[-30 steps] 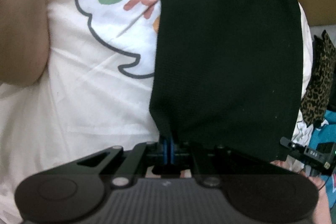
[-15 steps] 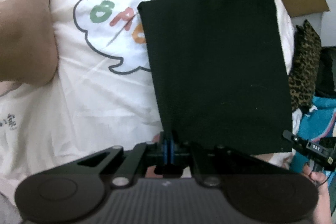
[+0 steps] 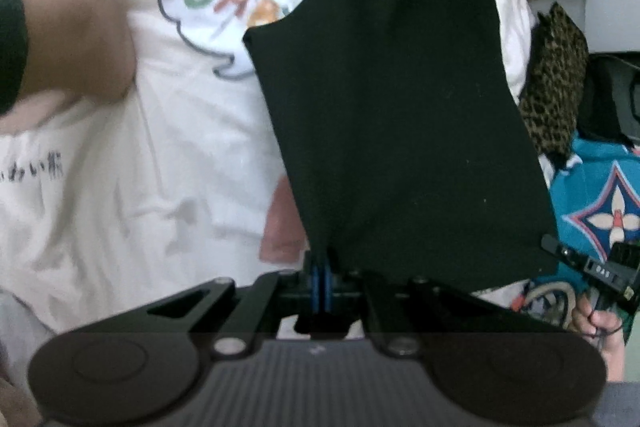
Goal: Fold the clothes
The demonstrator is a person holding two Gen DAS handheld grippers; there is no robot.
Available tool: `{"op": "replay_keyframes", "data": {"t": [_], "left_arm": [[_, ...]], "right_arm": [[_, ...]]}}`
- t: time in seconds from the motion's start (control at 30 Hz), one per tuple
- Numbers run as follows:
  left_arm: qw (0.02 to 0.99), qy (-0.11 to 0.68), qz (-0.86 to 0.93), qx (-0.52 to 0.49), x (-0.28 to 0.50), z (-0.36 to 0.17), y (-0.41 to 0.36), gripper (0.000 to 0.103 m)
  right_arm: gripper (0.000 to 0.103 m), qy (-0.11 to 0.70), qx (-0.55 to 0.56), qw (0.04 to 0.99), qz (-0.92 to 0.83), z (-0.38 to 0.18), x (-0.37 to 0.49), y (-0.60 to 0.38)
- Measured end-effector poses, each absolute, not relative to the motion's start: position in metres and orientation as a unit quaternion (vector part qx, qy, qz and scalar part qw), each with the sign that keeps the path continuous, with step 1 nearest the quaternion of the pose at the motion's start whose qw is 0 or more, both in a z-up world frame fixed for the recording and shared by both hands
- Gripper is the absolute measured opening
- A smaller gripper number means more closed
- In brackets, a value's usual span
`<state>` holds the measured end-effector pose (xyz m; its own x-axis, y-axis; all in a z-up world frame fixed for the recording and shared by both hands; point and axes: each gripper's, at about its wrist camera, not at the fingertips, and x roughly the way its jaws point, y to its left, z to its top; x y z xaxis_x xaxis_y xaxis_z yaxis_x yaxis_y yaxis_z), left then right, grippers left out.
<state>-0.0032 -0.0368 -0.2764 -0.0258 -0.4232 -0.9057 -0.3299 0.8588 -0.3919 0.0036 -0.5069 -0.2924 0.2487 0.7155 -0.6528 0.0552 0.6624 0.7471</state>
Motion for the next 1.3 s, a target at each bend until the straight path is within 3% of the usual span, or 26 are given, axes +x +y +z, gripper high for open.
{"op": "replay_keyframes", "data": {"t": [0.7, 1.3], "left_arm": [[0.679, 0.669, -0.033, -0.301, 0.031, -0.243, -0.01, 0.003], [0.702, 0.629, 0.003, -0.334, 0.104, -0.283, 0.001, 0.003]], "right_arm": [[0.002, 0.533, 0.346, 0.738, 0.227, -0.271, 0.036, -0.5], [0.002, 0.498, 0.346, 0.769, 0.2, -0.282, 0.114, -0.49]]}}
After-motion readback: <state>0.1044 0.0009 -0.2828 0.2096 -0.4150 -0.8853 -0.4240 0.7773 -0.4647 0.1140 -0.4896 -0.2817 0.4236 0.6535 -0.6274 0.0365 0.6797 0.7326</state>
